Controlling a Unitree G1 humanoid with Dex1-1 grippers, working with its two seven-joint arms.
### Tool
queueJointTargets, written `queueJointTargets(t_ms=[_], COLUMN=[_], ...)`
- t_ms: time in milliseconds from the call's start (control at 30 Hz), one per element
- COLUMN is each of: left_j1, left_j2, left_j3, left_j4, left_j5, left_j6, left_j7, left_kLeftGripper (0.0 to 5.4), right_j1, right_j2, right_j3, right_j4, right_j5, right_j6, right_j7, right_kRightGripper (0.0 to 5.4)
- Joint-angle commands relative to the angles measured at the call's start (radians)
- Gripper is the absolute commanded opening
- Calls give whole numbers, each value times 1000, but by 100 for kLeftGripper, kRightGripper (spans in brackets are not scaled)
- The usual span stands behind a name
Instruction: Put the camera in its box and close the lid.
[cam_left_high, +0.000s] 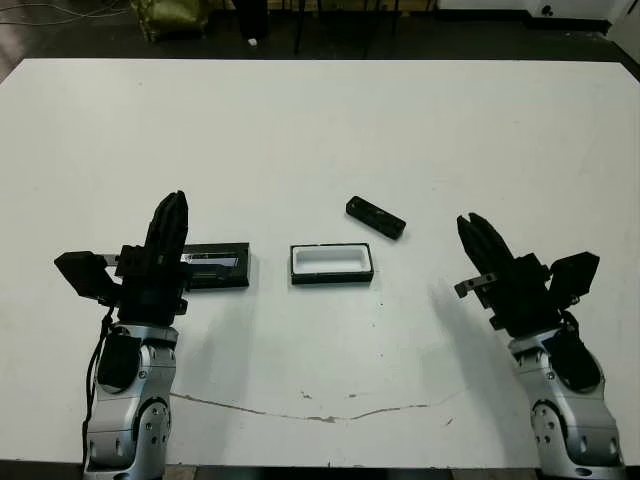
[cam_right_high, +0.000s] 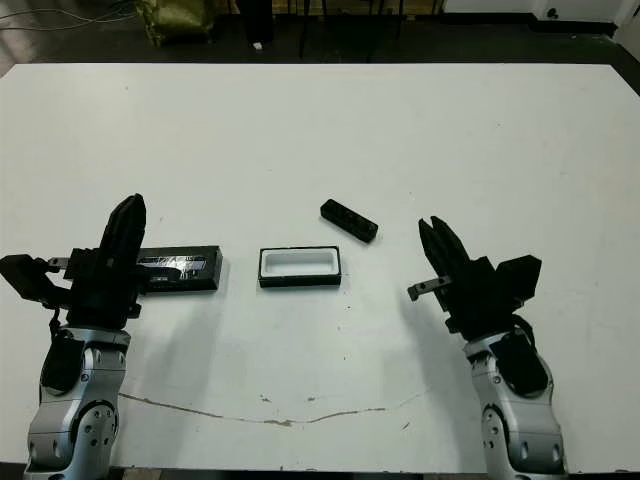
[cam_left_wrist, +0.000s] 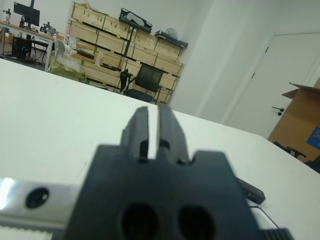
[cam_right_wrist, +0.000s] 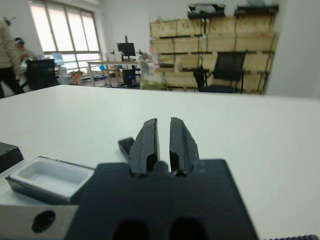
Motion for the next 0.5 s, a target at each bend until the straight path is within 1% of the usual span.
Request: queueJointTargets(t_ms=[33, 67, 133, 200, 367, 433, 500], left_j1=[20, 20, 22, 24, 27, 27, 25], left_j2=[4, 4, 3, 4, 8, 10, 10], left_j3=[0, -1, -2, -1, 3, 3, 1], left_j4=[17, 18, 16, 13, 4, 5, 5], left_j5=[7, 14, 18, 16, 18, 19, 22], left_j6=[7, 4, 3, 8, 17, 17, 17], left_j7=[5, 7, 10, 10, 15, 14, 16], left_kLeftGripper=[1, 1, 1, 1, 0, 0, 0], right_j1=[-103, -132, -198, -258, -399, -438, -468], right_j2=[-86, -104, -146, -169, -200, -214, -219], right_j3=[-2, 0, 13, 29, 89, 118, 141], right_j4=[36, 50, 54, 63, 151, 175, 200], right_j5=[-18, -22, -45, -64, -96, -122, -138], right_j6=[53, 63, 136, 194, 255, 276, 291], right_j7=[46, 56, 55, 53, 113, 135, 158], right_kRightGripper=[0, 0, 0, 0, 5, 23, 61])
